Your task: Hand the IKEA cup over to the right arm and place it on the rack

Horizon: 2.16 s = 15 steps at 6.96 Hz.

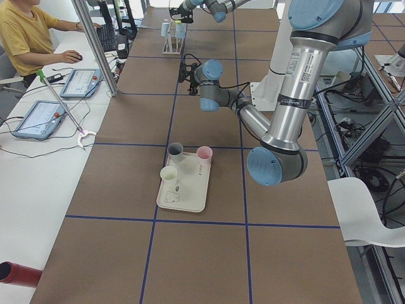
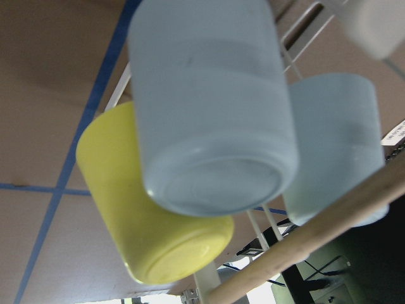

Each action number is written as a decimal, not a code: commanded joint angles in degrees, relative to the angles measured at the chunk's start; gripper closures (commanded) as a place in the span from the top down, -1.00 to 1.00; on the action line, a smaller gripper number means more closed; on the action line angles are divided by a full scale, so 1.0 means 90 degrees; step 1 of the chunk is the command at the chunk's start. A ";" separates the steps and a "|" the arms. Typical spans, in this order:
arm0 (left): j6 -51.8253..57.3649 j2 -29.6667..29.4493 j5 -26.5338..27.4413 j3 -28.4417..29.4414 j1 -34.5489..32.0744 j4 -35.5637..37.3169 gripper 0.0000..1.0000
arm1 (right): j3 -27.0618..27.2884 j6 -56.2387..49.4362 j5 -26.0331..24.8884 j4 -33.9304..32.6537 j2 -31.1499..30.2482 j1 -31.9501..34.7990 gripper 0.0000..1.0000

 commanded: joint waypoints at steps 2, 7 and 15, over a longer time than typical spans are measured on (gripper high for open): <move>0.1455 0.1074 -0.0020 -0.0312 -0.0241 0.0027 1.00 | 0.0801 0.3518 0.0600 0.0005 0.0223 -0.0810 0.97; 0.4001 0.2631 -0.0001 -0.0226 -0.0985 -0.0032 1.00 | 0.1234 0.9830 0.0631 0.0005 0.1538 -0.2753 0.98; 0.3709 0.3013 0.0380 0.1259 -0.0917 -0.1594 1.00 | 0.1234 1.0602 0.0621 0.0005 0.2049 -0.3021 0.99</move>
